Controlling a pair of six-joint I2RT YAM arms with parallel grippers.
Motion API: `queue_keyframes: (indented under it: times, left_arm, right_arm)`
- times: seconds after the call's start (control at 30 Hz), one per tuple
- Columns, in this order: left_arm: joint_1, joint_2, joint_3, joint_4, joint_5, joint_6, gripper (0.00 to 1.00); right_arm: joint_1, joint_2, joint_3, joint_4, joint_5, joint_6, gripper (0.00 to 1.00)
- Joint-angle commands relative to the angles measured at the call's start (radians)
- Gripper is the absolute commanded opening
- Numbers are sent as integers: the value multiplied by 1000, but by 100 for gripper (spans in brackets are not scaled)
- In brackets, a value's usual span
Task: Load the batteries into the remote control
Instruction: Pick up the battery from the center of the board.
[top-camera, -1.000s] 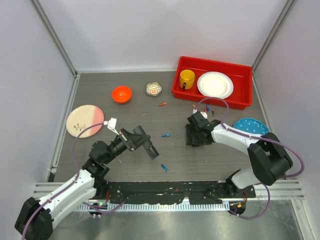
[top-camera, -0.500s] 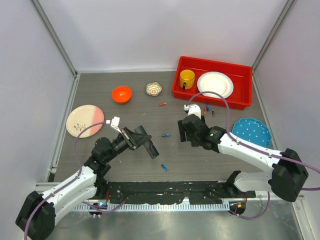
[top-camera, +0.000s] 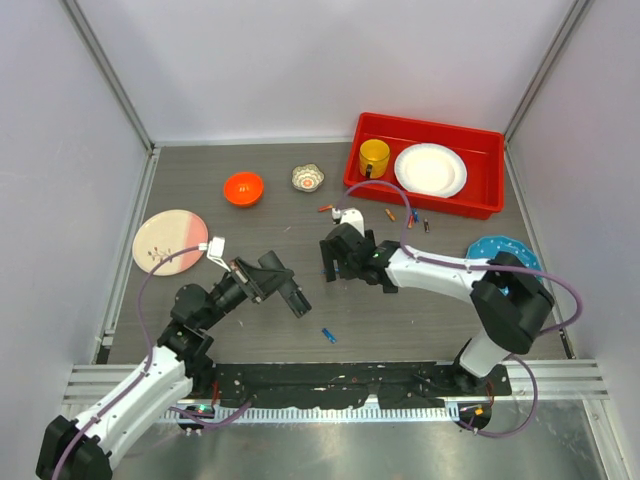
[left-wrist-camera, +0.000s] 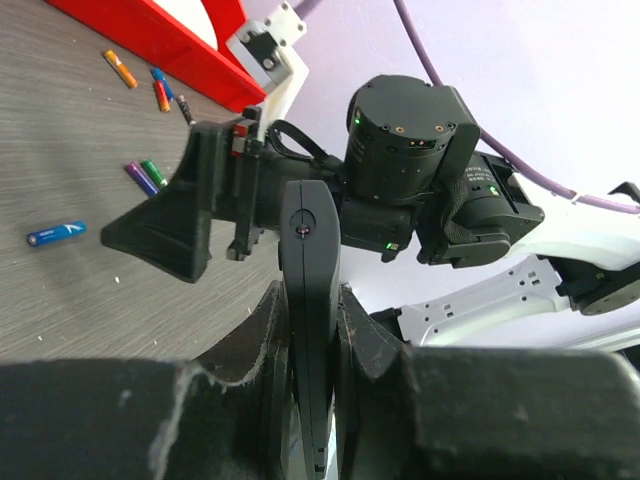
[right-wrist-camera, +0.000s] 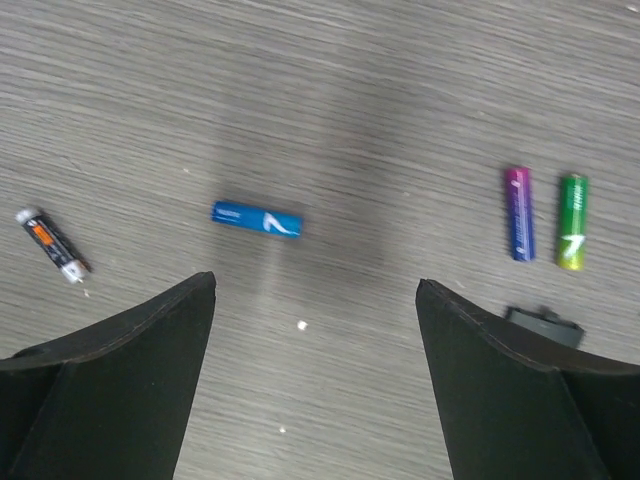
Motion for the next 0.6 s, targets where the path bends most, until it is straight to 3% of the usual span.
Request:
queue_keyframes:
  times: [0.0,0.17,0.57]
  left_arm:
    - [7,-28,-11,32,30,-5,0]
    - [7,-9,-33,107,96,-5,0]
    - [7,-67,-51,81,73,-5,0]
  right_arm:
    - [67,64,118,36,122,76,88]
    - [84,101,147,22,196,139,89]
    - [82,159,167,42,141,118,84]
